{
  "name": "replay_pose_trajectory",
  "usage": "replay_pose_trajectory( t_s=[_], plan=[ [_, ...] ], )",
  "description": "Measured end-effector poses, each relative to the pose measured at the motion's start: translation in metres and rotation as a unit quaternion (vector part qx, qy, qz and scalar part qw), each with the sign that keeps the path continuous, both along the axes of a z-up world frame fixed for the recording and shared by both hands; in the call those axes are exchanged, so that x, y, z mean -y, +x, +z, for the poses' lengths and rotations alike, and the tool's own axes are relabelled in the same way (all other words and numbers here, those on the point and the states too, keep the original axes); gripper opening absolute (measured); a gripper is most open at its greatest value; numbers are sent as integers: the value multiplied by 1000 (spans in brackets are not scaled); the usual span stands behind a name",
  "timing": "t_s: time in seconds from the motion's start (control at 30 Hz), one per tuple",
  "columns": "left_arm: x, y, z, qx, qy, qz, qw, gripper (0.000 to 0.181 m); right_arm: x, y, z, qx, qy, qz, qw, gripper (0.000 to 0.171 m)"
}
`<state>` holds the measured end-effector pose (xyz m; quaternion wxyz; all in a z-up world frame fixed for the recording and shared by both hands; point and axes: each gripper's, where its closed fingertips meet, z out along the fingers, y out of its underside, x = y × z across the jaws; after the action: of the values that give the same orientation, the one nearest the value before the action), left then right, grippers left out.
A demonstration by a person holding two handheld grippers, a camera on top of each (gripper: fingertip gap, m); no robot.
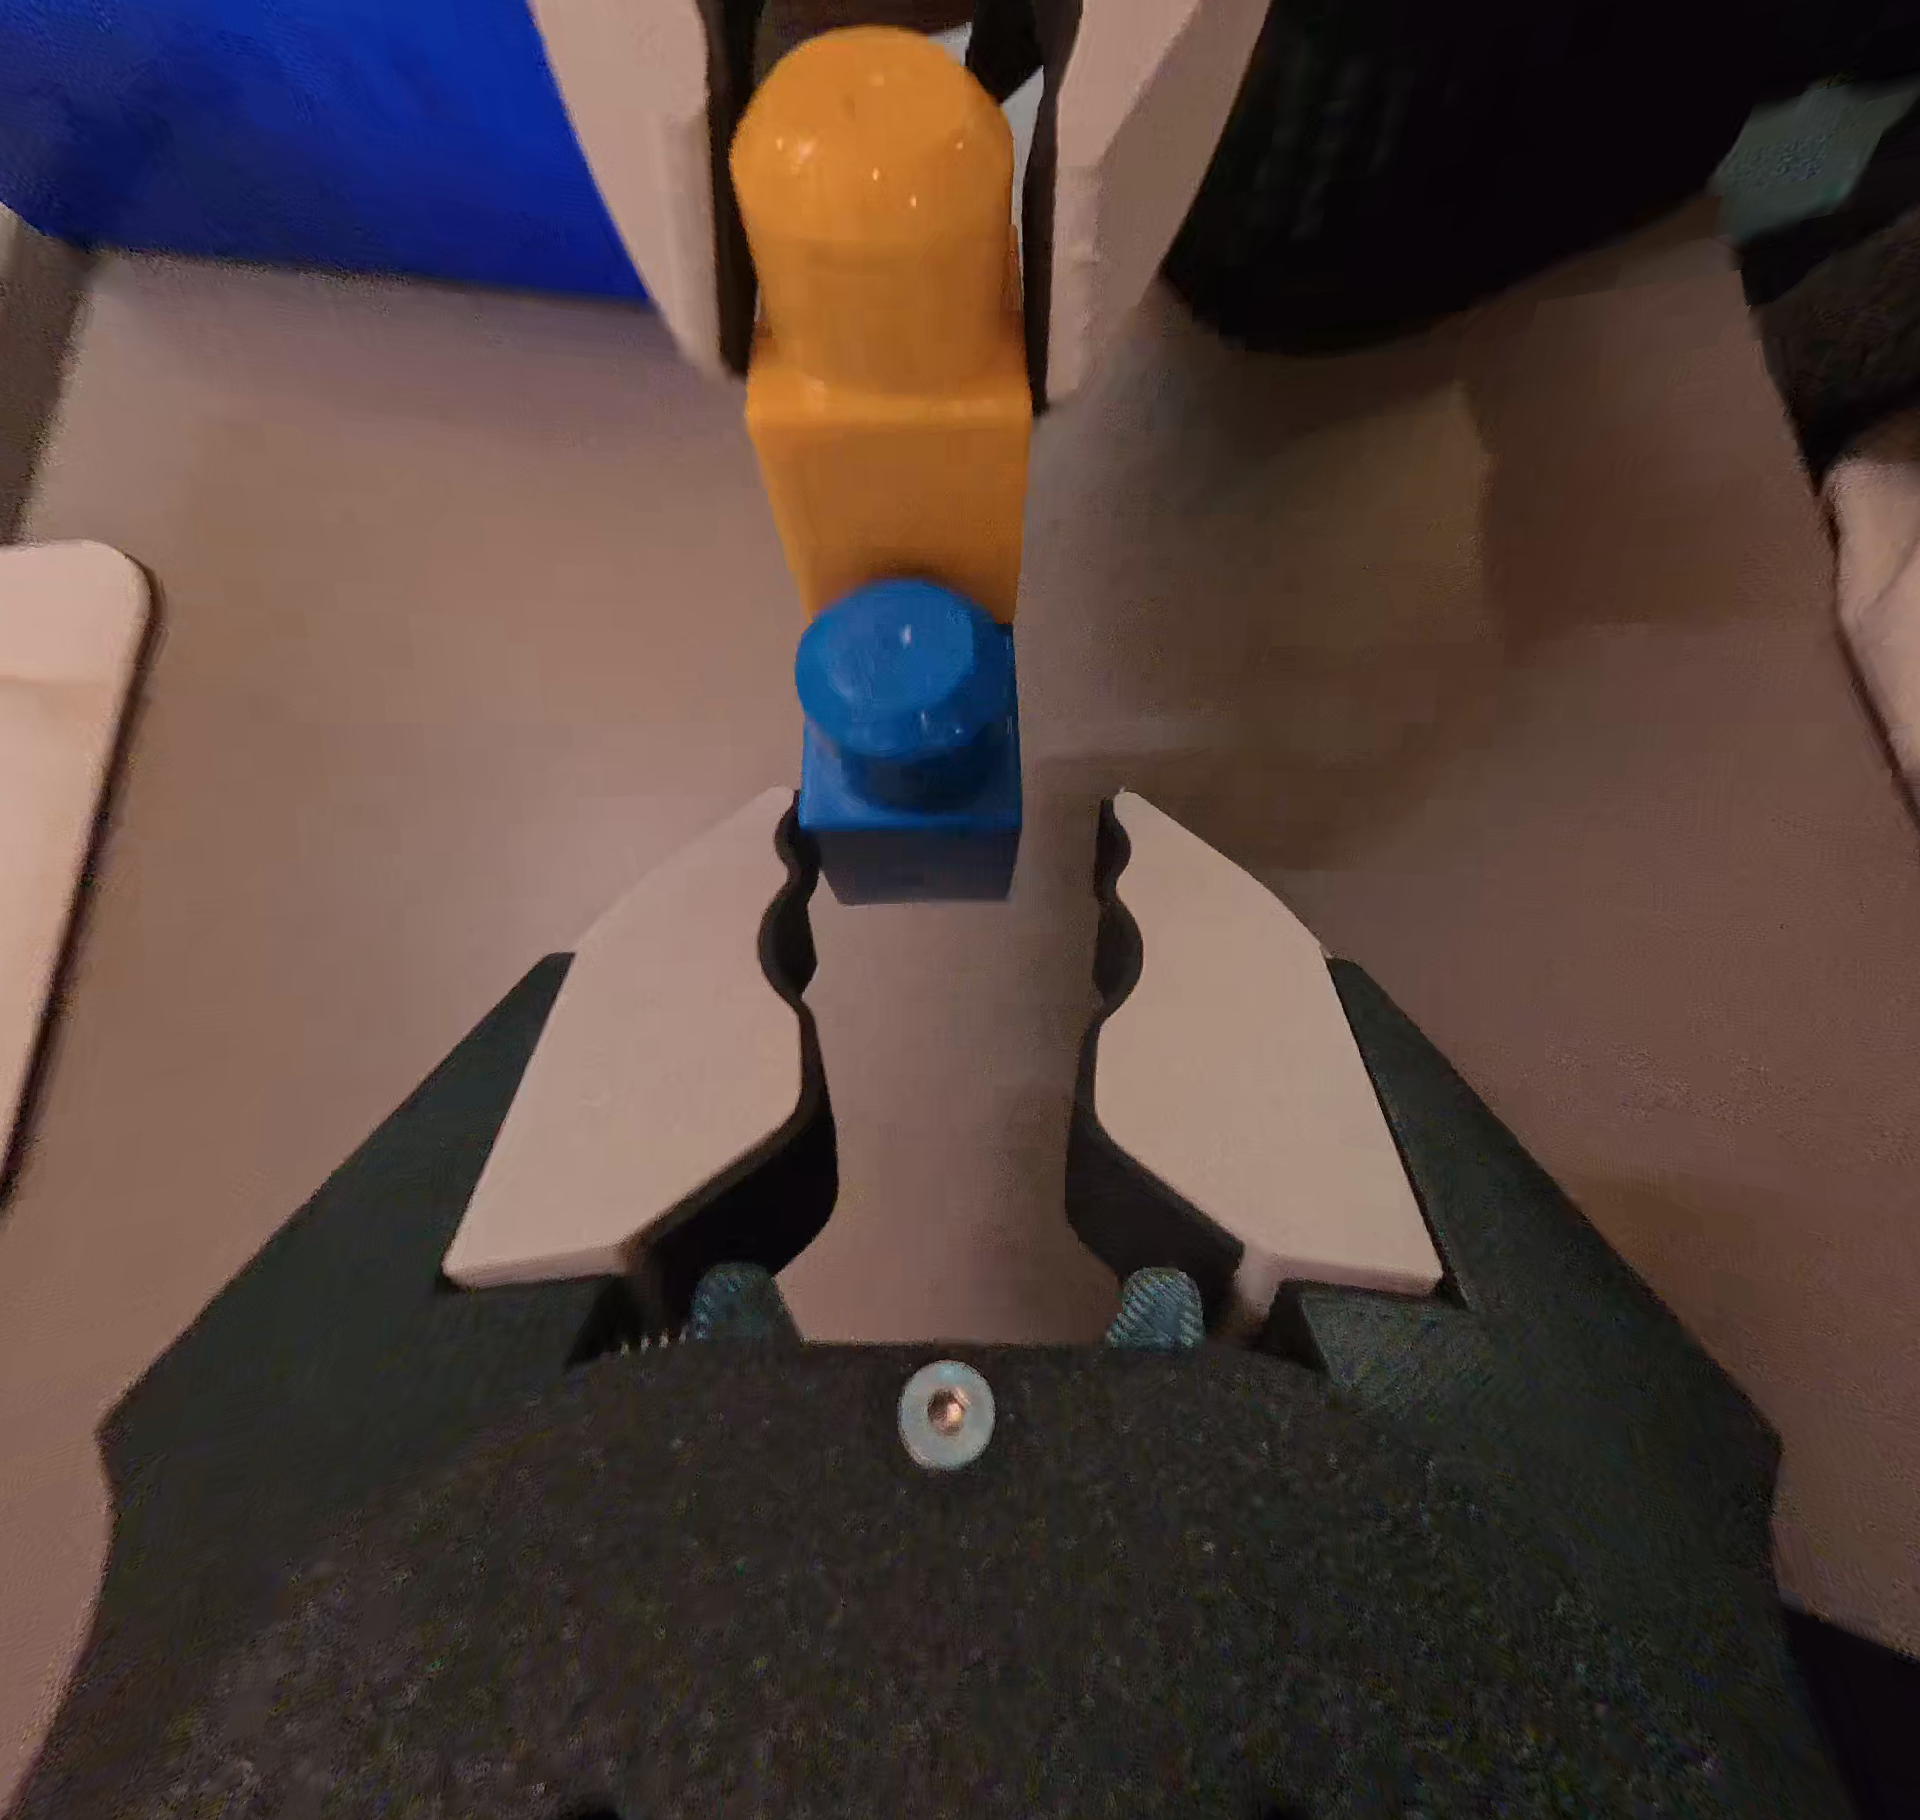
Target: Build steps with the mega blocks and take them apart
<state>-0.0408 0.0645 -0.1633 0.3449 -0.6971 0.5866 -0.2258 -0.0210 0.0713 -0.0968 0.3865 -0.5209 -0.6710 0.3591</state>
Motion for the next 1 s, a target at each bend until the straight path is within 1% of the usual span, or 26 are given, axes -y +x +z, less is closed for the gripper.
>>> replay_pose_trajectory(
  t_s=[0.1,0.13,0.27,0.37,0.47,0.57,0.7,0.83,1.0],
  plan=[
    [-13,-1,27,72,27,29,997,47,-14,17,32,-38,13,-20,999,32],
    [-18,-3,33,90,38,39,994,41,-22,25,43,-45,22,-33,998,32],
    [-38,-12,50,150,71,92,982,30,-66,62,80,-40,57,-93,993,32],
    [-47,-19,61,196,79,119,970,24,-99,89,98,-28,68,-127,989,32],
    [-53,-25,70,236,90,141,957,14,-135,117,102,-22,67,-156,985,31],
    [-57,-28,73,254,92,154,950,7,-167,144,89,-20,46,-176,983,31],
    [-62,-32,68,247,101,168,949,4,-195,174,50,13,21,-194,981,31],
    [-65,-32,62,240,101,176,949,2,-205,187,8,61,-5,-195,979,31],
    [-67,-30,55,232,100,180,951,1,-206,180,-28,105,-4,-182,978,31]
  ],
)
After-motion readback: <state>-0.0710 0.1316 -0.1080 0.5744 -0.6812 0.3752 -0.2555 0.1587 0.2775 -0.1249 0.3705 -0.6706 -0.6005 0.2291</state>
